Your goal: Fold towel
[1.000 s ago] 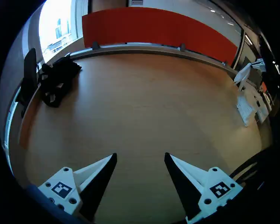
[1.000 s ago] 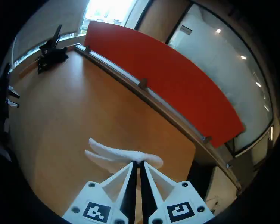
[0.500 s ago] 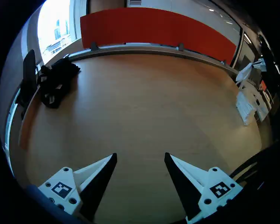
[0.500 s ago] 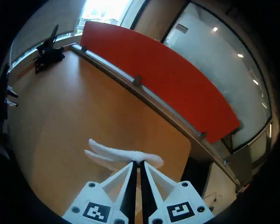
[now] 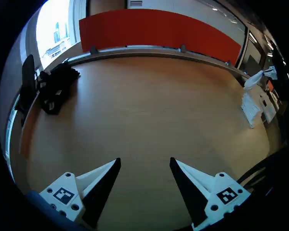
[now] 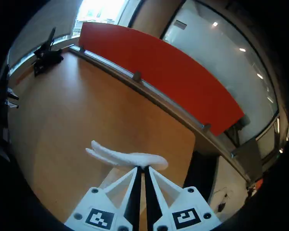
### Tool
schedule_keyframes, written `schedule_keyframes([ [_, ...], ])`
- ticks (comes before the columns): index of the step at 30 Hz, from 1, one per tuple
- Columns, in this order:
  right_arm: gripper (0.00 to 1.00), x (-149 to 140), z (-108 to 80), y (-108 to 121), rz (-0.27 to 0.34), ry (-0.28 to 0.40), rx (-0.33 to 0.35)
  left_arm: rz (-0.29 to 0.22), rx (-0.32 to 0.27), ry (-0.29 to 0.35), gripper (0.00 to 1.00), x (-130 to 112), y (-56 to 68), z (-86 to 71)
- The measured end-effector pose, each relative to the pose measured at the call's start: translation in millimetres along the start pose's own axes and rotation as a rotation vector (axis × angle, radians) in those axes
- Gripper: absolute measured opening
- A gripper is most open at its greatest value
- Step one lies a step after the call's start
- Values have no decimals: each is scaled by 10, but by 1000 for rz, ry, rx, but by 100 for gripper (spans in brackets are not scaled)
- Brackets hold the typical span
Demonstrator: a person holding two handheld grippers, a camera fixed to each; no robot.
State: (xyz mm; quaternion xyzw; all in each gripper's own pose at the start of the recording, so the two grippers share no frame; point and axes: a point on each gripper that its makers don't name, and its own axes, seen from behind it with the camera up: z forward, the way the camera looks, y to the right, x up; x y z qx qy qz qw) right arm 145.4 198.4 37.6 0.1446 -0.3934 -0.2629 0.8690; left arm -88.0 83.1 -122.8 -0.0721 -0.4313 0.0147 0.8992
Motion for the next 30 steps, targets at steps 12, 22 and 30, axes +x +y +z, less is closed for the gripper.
schedule_keyframes([
  [12,5,-973,-57,-24,110,-110,-19,14,-7,-7,94,-62,48,-12],
  [22,5,-1385,-7,-65,144,-169,-22,18,-4,-8,94,-73,37,-29],
  [30,5,-1594,38,-82,167,-205,-23,15,2,-9,94,-78,11,-38],
])
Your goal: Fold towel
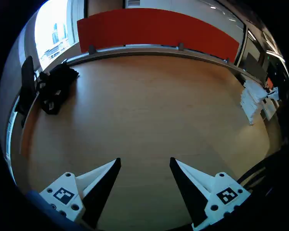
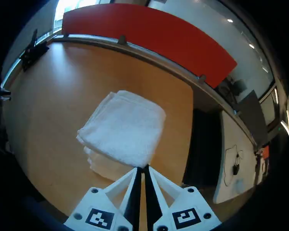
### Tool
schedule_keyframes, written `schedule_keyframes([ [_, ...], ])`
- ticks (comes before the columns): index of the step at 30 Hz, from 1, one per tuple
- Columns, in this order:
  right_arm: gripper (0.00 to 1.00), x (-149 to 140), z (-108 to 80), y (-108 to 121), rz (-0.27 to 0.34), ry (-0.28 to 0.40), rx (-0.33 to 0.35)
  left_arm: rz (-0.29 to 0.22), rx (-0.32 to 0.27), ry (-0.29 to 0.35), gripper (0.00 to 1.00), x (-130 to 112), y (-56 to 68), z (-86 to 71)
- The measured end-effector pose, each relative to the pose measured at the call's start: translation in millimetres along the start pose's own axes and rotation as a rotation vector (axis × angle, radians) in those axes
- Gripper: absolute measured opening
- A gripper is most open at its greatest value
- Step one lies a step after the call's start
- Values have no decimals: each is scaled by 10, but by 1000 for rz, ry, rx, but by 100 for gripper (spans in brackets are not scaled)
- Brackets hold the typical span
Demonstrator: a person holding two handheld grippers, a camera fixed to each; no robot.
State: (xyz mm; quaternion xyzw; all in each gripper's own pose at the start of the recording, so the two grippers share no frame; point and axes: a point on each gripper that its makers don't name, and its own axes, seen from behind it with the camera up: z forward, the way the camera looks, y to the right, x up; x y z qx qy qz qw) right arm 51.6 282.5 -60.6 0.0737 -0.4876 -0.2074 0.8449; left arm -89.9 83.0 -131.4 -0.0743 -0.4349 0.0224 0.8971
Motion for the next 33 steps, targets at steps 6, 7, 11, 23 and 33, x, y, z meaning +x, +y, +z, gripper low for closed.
schedule_keyframes([
  [6,6,-119,54,18,11,-27,-3,1,4,-3,94,-7,-14,4],
  [7,6,-133,60,18,12,-31,-3,1,4,-3,94,-4,-14,6],
  [11,5,-184,82,22,17,-44,-2,3,4,-2,94,6,-16,13],
  [23,6,-304,127,-21,24,-67,6,7,4,-5,94,23,-14,32],
  [33,6,-360,143,-74,16,-79,13,10,-1,-5,94,46,-6,43],
])
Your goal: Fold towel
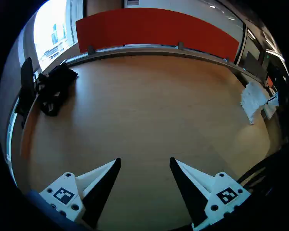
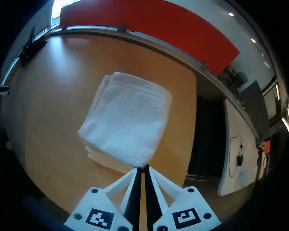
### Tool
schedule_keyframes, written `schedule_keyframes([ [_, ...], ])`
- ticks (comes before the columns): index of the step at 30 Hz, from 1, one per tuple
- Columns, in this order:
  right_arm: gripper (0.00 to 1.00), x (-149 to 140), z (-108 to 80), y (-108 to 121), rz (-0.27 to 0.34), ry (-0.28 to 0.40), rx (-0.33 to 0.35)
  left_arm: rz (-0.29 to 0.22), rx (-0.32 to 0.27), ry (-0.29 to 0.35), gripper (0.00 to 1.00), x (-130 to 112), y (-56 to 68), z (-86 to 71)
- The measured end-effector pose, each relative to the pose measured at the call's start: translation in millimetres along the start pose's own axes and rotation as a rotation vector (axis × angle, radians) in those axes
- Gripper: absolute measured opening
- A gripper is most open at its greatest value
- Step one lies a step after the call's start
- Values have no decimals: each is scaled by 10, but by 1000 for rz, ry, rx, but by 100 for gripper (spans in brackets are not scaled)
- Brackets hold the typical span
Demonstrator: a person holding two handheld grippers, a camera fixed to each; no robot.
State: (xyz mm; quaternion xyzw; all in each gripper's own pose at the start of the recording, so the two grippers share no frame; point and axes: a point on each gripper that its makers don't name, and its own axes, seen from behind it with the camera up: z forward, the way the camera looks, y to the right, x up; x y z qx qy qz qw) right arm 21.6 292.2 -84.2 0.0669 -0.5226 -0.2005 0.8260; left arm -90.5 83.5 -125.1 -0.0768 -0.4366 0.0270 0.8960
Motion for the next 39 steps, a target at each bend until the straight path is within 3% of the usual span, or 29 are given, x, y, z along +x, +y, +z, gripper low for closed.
schedule_keyframes([
  [20,7,36,31,12,-3,8,-20,-5,1,-3,94,-26,-26,-15],
  [23,25,34,33,17,1,6,-27,-6,2,-2,94,-26,-31,-20],
  [27,75,7,36,28,3,-2,-40,-7,2,0,94,-21,-33,-26],
  [30,96,5,42,21,3,-2,-45,-7,0,2,94,-16,-30,-31],
  [31,100,7,45,20,6,-1,-46,-7,0,3,94,-15,-31,-32],
  [39,100,59,37,-4,33,24,-45,-5,-1,7,94,-13,-36,-48],
])
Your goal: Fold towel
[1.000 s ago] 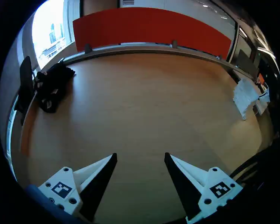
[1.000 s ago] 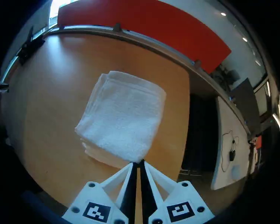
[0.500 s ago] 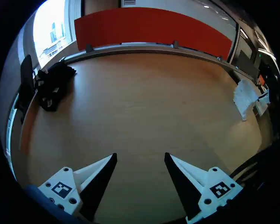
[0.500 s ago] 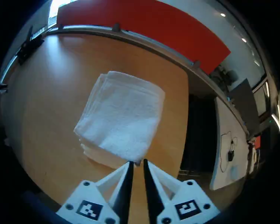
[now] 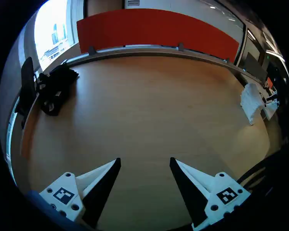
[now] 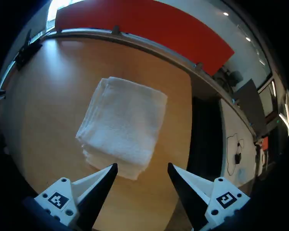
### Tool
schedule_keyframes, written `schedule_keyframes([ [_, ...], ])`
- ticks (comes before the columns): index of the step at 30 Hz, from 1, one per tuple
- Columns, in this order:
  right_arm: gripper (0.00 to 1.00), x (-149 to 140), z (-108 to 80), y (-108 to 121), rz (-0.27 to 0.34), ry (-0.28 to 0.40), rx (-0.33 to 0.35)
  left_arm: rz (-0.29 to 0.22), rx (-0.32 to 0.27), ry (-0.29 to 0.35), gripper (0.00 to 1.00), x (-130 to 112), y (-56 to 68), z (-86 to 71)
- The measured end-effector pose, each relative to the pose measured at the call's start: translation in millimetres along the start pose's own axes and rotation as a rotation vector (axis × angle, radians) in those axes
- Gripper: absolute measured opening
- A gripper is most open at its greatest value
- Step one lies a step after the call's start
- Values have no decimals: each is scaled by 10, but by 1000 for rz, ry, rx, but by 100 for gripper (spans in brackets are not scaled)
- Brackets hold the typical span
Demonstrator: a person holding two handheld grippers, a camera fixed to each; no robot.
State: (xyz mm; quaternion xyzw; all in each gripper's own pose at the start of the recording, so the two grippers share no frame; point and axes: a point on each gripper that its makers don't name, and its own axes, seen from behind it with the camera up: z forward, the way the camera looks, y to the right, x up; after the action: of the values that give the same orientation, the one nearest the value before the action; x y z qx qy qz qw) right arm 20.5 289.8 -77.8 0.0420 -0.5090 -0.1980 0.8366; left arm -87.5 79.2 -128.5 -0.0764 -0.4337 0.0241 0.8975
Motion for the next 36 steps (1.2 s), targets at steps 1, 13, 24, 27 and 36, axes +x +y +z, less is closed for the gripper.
schedule_keyframes([
  [1,100,2,-1,-2,1,1,0,0,0,0,94,0,1,-1],
  [13,100,4,-31,-75,13,3,12,2,-1,3,94,-5,8,-10],
  [24,100,169,-80,-229,165,57,66,-7,4,17,94,59,-32,-18],
  [27,100,224,-85,-281,230,74,89,-8,5,20,94,79,-31,-20],
  [36,100,255,-110,-349,288,103,106,1,14,37,94,159,-56,-31],
])
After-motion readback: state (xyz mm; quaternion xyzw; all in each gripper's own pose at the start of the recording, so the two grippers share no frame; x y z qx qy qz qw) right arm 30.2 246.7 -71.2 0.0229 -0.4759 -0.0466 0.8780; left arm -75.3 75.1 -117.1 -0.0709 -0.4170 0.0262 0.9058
